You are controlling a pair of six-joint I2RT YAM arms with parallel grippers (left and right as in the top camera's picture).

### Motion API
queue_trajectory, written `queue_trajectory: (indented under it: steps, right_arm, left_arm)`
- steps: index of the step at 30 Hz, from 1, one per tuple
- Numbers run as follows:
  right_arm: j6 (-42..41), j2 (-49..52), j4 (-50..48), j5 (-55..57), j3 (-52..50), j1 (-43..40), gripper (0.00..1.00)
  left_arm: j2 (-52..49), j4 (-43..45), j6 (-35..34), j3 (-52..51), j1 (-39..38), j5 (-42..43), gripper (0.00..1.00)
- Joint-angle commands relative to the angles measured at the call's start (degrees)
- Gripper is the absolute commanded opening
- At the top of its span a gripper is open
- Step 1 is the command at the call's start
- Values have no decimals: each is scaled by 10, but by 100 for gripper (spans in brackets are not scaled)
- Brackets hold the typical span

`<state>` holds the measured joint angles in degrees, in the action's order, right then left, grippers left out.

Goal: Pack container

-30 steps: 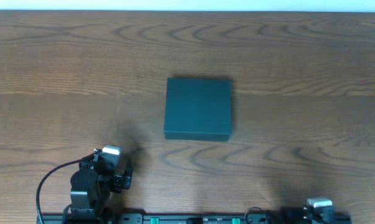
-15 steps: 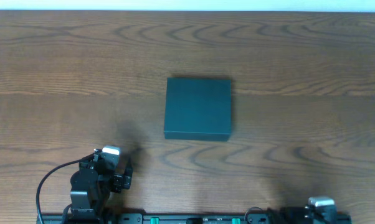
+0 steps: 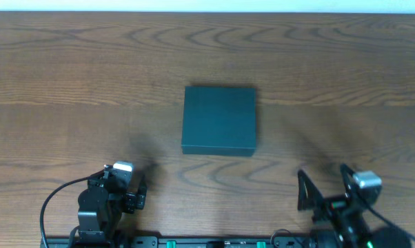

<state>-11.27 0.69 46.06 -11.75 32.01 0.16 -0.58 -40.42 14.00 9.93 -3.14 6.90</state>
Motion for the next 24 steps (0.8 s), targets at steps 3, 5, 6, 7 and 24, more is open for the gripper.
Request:
queue_trajectory:
  steps: [3,5,6,7,24]
  right_arm:
    - [43,-3,-47,72,-95,-7,99]
    - [67,-3,-63,72,-127,-7,99]
    - [82,-3,-65,72,-142,-7,99]
    - [97,-3,-64,72,-156,-7,99]
    - [122,-4,-53,74,-228,-9,99]
  left_arm:
    - [4,-2,10,-6,2,0,95]
    - [4,-2,10,-6,2,0,95]
    - [4,-2,10,-6,2,0,95]
    - [4,-2,10,-6,2,0,95]
    - [4,-2,10,-6,2,0,95]
